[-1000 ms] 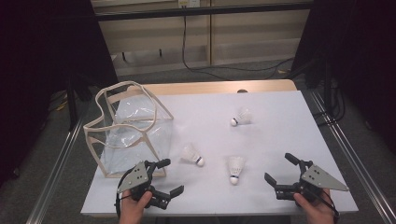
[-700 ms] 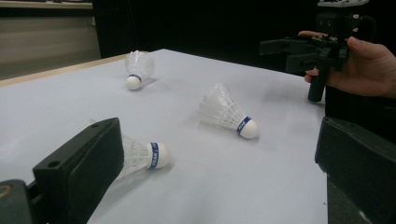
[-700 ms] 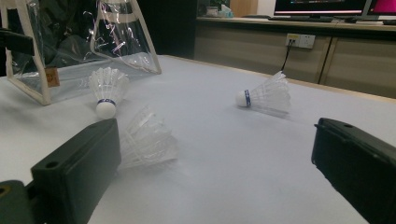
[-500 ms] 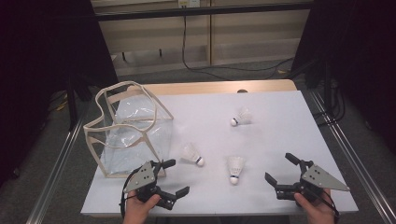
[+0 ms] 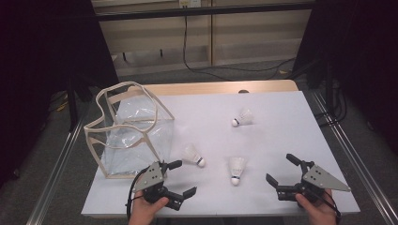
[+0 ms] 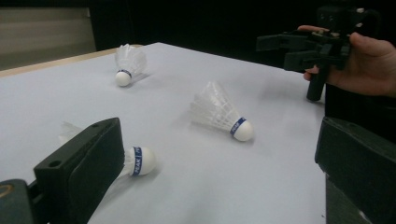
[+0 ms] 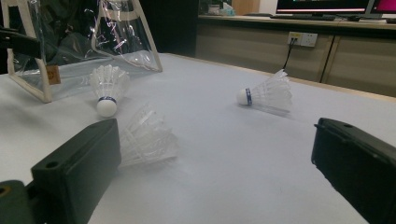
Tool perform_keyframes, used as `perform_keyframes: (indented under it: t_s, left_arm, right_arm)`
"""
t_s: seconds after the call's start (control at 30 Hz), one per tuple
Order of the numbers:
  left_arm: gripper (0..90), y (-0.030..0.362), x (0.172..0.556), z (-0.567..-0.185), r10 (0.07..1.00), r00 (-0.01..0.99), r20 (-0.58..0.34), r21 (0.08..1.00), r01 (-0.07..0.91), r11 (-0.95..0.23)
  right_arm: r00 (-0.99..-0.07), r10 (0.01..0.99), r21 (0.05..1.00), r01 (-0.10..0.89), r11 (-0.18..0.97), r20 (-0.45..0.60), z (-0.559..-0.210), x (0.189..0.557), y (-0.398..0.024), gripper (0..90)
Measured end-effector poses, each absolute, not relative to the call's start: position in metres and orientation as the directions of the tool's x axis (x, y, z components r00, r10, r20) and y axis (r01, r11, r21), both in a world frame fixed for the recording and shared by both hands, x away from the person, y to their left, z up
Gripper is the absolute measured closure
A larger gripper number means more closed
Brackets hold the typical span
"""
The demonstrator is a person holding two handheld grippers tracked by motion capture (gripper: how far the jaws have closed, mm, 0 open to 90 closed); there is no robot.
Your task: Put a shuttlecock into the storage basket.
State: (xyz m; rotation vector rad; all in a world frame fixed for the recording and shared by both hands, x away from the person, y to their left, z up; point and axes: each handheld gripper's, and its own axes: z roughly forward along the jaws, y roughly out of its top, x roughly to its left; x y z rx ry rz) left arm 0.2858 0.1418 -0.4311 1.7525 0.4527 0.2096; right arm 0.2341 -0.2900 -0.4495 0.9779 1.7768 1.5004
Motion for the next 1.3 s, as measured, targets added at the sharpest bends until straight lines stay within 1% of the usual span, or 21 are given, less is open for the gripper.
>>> perform_keyframes:
  t_s: [0.1, 0.33, 0.6, 0.93, 1.17, 1.3]
  left_arm:
    - [1.6, 0.139, 0.287, -0.430, 0.436, 0.894, -0.106, 0.964, 0.199, -0.174]
    - [1.7, 0.125, 0.289, -0.432, 0.441, 0.892, -0.097, 0.954, 0.210, -0.215]
    - [2.0, 0.116, 0.292, -0.435, 0.481, 0.868, -0.124, 0.932, 0.269, -0.244]
    - [2.1, 0.108, 0.295, -0.436, 0.513, 0.852, -0.103, 0.907, 0.292, -0.303]
    - [2.3, 0.102, 0.299, -0.438, 0.544, 0.831, -0.120, 0.894, 0.329, -0.304]
    - [2.4, 0.099, 0.302, -0.438, 0.563, 0.819, -0.112, 0.890, 0.335, -0.310]
  right_arm:
    - [-0.541, 0.841, 0.984, 0.156, 0.084, 0.015, -0.450, 0.234, -0.290, 1.1]
    - [-0.542, 0.840, 0.985, 0.156, 0.080, 0.018, -0.450, 0.235, -0.291, 1.1]
    - [-0.544, 0.839, 0.985, 0.151, 0.083, 0.013, -0.449, 0.235, -0.290, 1.1]
    - [-0.552, 0.834, 0.986, 0.146, 0.084, 0.011, -0.449, 0.237, -0.288, 1.1]
    - [-0.551, 0.835, 0.985, 0.152, 0.086, 0.012, -0.451, 0.239, -0.289, 1.1]
    - [-0.545, 0.838, 0.985, 0.155, 0.079, 0.018, -0.451, 0.238, -0.290, 1.2]
